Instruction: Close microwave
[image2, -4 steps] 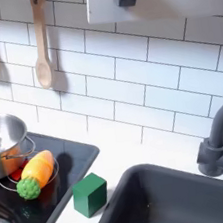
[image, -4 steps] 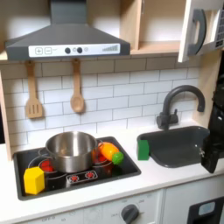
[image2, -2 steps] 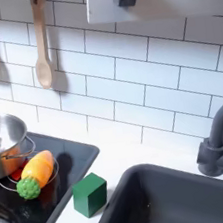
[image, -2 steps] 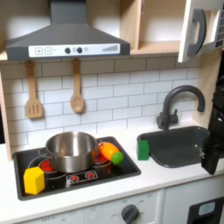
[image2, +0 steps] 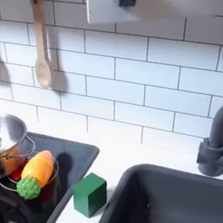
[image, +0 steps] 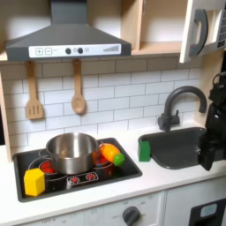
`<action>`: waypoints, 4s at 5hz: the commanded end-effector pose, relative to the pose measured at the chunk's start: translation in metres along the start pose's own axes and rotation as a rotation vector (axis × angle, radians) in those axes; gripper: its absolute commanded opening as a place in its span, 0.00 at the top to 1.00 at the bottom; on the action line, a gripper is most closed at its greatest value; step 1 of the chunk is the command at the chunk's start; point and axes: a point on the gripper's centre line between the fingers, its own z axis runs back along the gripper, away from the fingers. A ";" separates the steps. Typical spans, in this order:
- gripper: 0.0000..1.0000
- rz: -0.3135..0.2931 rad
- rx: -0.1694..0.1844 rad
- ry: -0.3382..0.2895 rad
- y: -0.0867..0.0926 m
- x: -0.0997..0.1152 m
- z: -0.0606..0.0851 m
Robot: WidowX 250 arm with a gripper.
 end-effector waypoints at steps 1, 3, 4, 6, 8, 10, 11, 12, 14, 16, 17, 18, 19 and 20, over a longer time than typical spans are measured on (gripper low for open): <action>0.00 -0.055 -0.008 -0.031 -0.011 0.014 0.008; 0.00 -0.084 -0.023 -0.051 -0.022 0.029 0.014; 0.00 -0.100 -0.029 -0.065 -0.026 0.040 0.016; 0.00 -0.116 -0.056 -0.094 -0.034 0.066 0.018; 0.00 -0.122 -0.070 -0.128 -0.042 0.078 0.028; 0.00 -0.147 -0.089 -0.150 -0.055 0.094 0.034; 0.00 -0.144 -0.097 -0.164 -0.059 0.105 0.038; 0.00 -0.144 -0.107 -0.174 -0.062 0.114 0.040; 0.00 -0.140 -0.114 -0.180 -0.061 0.129 0.042; 0.00 -0.097 -0.118 -0.190 -0.050 0.149 0.044; 0.00 -0.070 -0.120 -0.195 -0.044 0.160 0.046; 0.00 -0.053 -0.128 -0.207 -0.040 0.176 0.049; 0.00 -0.039 -0.130 -0.217 -0.036 0.188 0.052; 0.00 -0.031 -0.133 -0.223 -0.034 0.198 0.054</action>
